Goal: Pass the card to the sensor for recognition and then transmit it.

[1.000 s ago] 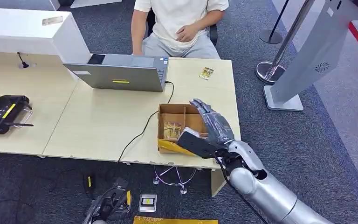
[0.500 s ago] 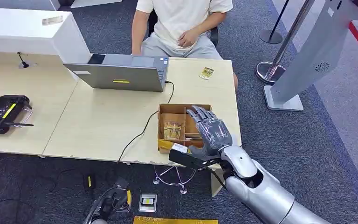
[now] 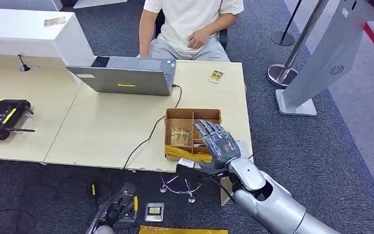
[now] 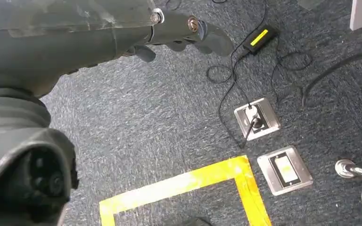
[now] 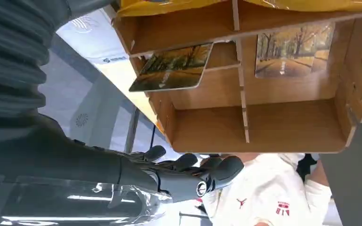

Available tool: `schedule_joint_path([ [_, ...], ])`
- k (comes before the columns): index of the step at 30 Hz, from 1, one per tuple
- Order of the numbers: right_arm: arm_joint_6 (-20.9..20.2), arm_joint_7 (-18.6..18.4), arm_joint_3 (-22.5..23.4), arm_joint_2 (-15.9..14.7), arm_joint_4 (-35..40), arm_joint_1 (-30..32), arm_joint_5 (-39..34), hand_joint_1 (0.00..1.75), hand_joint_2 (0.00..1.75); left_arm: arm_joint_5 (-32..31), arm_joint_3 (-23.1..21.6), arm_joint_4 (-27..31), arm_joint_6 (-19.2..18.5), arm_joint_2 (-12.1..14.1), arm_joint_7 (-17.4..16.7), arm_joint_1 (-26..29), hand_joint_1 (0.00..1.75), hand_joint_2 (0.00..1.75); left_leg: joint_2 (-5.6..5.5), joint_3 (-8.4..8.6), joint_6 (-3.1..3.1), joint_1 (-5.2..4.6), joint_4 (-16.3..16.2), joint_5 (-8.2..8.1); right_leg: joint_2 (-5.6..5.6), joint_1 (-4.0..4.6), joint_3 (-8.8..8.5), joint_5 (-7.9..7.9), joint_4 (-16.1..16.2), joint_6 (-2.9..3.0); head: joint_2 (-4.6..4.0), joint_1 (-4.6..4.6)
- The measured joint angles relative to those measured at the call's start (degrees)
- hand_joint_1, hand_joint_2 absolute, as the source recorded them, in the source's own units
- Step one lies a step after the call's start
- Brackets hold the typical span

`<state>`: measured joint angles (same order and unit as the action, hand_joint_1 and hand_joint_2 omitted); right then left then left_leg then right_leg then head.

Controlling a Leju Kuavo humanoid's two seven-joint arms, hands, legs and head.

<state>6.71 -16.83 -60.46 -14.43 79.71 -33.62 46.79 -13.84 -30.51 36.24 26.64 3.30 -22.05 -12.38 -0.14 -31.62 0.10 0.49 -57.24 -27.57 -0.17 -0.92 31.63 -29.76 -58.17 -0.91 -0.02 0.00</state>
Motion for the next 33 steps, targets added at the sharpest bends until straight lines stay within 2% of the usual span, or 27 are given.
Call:
schedule_joint_path([
  [20, 1.4, -0.4, 0.6, -0.3, -4.0, -0.2, -1.2, 0.0, 1.75, 0.6, 0.0, 0.0, -0.3, 0.0, 0.0, 0.0, 0.0, 0.0, 0.0, -0.01, 0.0, 0.0, 0.0, 0.0, -0.01, 0.0, -0.01, 0.0, 0.0, 0.0, 0.0, 0.0],
  [33, 4.2, 1.3, 0.9, -0.2, -7.9, -1.1, -1.7, 0.0, 1.75, 1.9, 0.0, -0.1, 0.5, 0.0, 0.2, -0.1, 0.0, 0.0, 0.0, -0.01, 0.0, 0.0, 0.0, 0.0, -0.01, 0.0, -0.02, 0.0, 0.0, 0.0, 0.0, 0.0],
])
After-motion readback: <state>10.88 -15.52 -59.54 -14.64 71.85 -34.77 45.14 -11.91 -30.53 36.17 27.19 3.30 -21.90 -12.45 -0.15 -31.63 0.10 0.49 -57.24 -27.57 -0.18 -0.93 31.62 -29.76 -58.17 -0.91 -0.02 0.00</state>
